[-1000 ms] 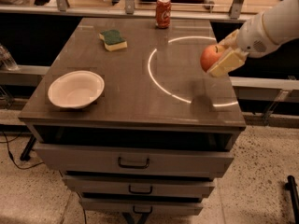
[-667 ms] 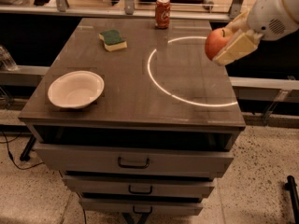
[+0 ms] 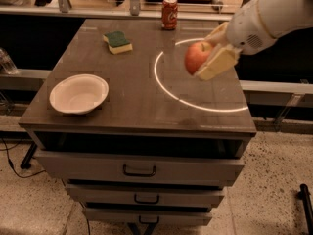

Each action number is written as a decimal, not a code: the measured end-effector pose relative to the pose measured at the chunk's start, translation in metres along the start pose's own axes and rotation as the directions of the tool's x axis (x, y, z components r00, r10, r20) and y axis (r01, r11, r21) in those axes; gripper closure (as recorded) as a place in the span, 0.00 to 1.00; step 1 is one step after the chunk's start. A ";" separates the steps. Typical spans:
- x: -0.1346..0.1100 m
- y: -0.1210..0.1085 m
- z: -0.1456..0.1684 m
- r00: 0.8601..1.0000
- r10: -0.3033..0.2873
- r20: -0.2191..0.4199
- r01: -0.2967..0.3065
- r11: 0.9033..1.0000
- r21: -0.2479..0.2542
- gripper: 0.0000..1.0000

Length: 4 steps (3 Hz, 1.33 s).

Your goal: Move apple near paper bowl

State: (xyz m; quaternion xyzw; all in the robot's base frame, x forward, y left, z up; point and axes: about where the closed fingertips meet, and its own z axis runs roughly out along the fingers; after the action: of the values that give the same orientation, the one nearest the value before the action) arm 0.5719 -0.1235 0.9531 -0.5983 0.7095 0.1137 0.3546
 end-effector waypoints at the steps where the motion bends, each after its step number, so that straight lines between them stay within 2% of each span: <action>1: -0.045 0.036 0.055 0.994 -0.074 0.076 0.081 0.993 -0.091 1.00; 2: -0.092 0.068 0.100 0.978 -0.138 0.159 0.162 0.975 -0.152 1.00; 4: -0.092 0.071 0.106 0.980 -0.132 0.148 0.153 0.978 -0.143 1.00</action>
Offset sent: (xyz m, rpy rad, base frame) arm -0.0348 0.2176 -0.0443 0.1411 -0.0084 0.3730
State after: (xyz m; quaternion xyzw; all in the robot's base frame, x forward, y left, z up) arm 0.5473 0.0278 0.9168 -0.6640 0.6276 0.1834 0.3628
